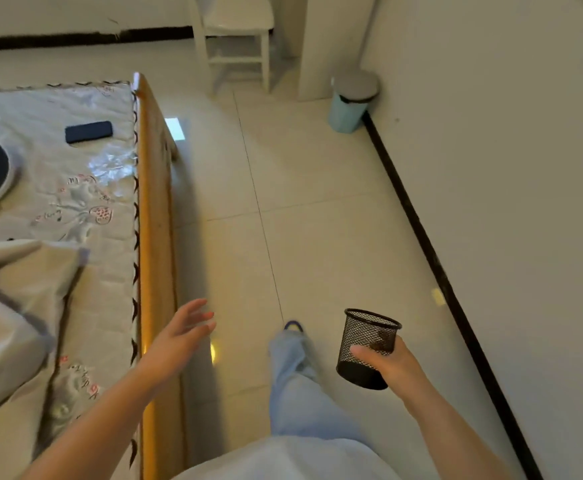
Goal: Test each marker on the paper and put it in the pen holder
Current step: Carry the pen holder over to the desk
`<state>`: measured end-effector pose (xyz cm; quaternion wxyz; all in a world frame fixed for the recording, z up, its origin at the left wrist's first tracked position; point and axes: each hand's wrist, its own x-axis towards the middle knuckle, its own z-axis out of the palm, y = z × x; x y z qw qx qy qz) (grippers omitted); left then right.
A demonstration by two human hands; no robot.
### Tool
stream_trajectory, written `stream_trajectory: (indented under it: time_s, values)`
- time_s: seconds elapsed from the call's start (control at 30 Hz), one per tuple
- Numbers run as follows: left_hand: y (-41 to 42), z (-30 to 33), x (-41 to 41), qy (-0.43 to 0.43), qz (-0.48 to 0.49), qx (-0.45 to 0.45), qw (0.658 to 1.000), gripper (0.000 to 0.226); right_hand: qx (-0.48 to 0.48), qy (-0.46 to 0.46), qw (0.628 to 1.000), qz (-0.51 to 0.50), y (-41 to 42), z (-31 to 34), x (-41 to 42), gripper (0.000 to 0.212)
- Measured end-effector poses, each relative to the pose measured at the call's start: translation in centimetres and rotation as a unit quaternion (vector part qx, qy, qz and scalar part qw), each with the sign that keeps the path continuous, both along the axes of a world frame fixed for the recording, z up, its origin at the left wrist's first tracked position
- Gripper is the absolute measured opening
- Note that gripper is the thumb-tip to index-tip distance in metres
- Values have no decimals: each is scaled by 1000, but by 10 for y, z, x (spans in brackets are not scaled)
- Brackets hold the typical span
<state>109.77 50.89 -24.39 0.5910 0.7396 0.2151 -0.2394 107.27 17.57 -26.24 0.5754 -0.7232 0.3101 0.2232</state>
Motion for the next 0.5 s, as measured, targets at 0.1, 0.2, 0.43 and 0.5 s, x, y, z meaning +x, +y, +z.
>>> stream_trajectory:
  time_s: [0.1, 0.2, 0.43, 0.5]
  values:
    - [0, 7, 70, 23, 45, 43, 998, 43, -2, 13, 999, 50, -10, 8, 94, 31]
    - [7, 16, 140, 13, 52, 75, 996, 44, -25, 17, 992, 124, -10, 23, 186, 51]
    - [35, 9, 269, -2, 131, 71, 989, 42, -33, -15, 986, 161, 19, 42, 371, 51]
    - [40, -4, 305, 28, 158, 39, 986, 40, -32, -11, 986, 165, 25, 34, 416, 51]
